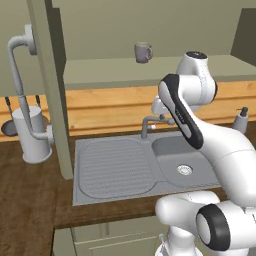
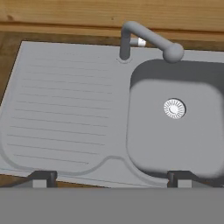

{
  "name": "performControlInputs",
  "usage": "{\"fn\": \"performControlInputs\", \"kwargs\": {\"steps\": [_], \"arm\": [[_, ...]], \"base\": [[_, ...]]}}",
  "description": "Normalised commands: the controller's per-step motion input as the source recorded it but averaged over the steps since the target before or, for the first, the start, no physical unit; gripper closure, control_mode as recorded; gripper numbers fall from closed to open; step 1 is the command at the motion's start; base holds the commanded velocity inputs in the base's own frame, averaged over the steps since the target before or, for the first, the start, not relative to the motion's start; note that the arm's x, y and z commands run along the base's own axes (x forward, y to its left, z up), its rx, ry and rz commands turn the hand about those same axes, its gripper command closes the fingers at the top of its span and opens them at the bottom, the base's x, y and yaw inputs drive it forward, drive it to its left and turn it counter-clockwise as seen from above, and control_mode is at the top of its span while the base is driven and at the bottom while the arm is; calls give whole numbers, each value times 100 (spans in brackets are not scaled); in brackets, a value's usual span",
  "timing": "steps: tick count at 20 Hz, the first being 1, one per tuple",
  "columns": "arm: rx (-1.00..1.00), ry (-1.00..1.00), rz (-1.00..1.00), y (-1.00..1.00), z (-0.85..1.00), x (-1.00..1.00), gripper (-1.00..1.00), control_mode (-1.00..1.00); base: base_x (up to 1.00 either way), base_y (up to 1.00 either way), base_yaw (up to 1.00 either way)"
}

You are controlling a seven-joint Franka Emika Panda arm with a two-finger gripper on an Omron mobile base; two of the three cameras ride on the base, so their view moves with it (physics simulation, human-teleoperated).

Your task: Gather all objects into one cabinet and sort the glasses and bowls to opposite sides.

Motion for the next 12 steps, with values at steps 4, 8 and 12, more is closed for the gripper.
{"fn": "performControlInputs", "kwargs": {"steps": [4,8,12], "arm": [[0,0,0,0,0,0,-100,100],[0,0,0,0,0,0,-100,100],[0,0,0,0,0,0,-100,100]], "base": [[58,0,5],[0,0,0],[0,0,0]]}}
